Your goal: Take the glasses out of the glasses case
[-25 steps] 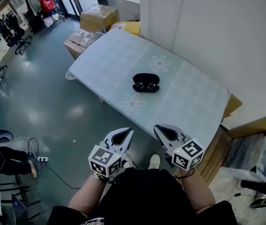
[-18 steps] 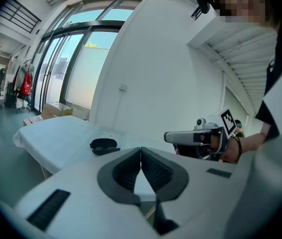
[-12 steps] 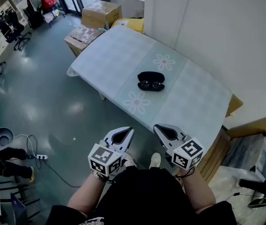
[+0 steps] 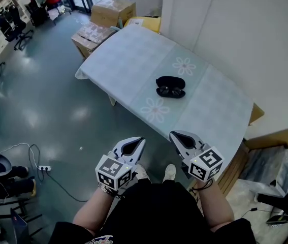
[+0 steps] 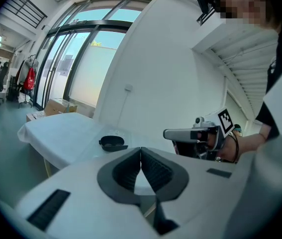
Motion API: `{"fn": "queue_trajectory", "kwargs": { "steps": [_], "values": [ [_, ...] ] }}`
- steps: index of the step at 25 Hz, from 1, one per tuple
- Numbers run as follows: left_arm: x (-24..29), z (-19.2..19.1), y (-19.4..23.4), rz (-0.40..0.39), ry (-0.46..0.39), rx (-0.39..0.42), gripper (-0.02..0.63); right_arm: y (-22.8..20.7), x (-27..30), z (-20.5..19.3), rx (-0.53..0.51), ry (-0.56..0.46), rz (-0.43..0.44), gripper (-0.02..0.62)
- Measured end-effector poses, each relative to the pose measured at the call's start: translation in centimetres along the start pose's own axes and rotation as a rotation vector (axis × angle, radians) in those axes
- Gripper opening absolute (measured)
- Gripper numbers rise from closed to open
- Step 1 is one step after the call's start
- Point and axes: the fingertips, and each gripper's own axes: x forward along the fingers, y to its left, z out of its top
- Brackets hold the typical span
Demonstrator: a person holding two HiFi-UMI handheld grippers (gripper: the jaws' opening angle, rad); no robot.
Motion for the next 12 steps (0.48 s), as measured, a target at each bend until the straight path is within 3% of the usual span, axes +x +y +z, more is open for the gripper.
{"fn": "queue_trajectory", "kwargs": {
  "steps": [12],
  "values": [
    [-1.2, 0.7, 2.9, -0.044, -0.003, 0.026, 0.029, 1.8, 3.6, 0.4, -0.005, -0.003, -0.025, 0.023]
  ]
}}
